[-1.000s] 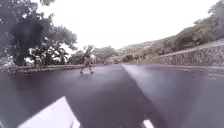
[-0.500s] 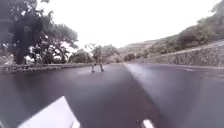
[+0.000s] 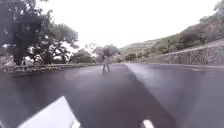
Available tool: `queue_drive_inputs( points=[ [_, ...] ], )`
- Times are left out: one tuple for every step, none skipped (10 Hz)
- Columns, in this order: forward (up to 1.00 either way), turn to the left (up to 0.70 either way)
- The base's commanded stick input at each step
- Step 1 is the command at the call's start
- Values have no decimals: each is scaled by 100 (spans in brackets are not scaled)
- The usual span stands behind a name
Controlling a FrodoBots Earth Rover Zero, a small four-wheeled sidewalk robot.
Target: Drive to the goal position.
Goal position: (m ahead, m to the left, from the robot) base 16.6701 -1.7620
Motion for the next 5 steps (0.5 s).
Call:
queue_drive_inputs(
  points=[
    [70, -35],
    [70, -35],
    [70, -25],
    [70, 0],
    [70, 0]
  ],
)
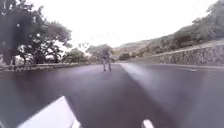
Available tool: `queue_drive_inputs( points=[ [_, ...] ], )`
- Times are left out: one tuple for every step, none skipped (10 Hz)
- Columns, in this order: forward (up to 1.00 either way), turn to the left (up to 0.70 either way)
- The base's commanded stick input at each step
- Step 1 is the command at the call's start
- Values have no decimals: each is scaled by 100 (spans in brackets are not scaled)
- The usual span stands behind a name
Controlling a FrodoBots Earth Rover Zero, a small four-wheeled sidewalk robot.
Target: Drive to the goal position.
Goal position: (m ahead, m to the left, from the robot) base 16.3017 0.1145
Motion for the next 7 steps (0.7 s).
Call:
queue_drive_inputs(
  points=[
    [70, 0],
    [70, 0],
    [70, 0],
    [70, 0],
    [70, 0],
    [70, 0],
    [70, 0]
  ],
)
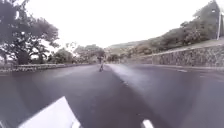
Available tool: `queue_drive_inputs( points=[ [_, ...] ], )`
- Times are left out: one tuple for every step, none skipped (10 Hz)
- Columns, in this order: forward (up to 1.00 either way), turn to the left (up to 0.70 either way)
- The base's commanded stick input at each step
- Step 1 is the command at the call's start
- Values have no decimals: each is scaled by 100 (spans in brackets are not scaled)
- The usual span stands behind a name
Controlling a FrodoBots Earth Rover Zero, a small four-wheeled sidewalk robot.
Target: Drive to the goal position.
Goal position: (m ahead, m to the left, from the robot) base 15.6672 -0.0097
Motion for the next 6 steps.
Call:
queue_drive_inputs(
  points=[
    [70, 0],
    [70, -2],
    [70, -13],
    [70, 0],
    [70, 0],
    [70, 0]
  ],
)
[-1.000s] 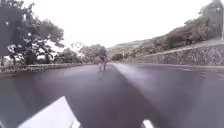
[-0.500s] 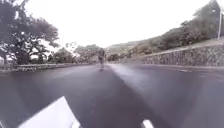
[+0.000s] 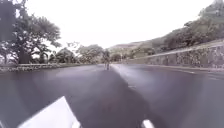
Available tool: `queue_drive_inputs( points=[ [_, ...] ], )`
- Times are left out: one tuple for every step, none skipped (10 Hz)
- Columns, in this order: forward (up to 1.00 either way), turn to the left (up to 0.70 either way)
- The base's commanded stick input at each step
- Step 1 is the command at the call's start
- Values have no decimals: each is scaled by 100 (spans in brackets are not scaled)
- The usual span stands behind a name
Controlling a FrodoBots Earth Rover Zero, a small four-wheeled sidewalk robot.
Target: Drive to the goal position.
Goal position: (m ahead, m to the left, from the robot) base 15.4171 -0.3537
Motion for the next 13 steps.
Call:
queue_drive_inputs(
  points=[
    [70, 0],
    [70, 0],
    [70, 0],
    [70, 0],
    [70, 0],
    [70, 0],
    [70, 0],
    [70, 0],
    [70, 0],
    [75, 0],
    [82, 0],
    [85, 0],
    [85, 0]
  ],
)
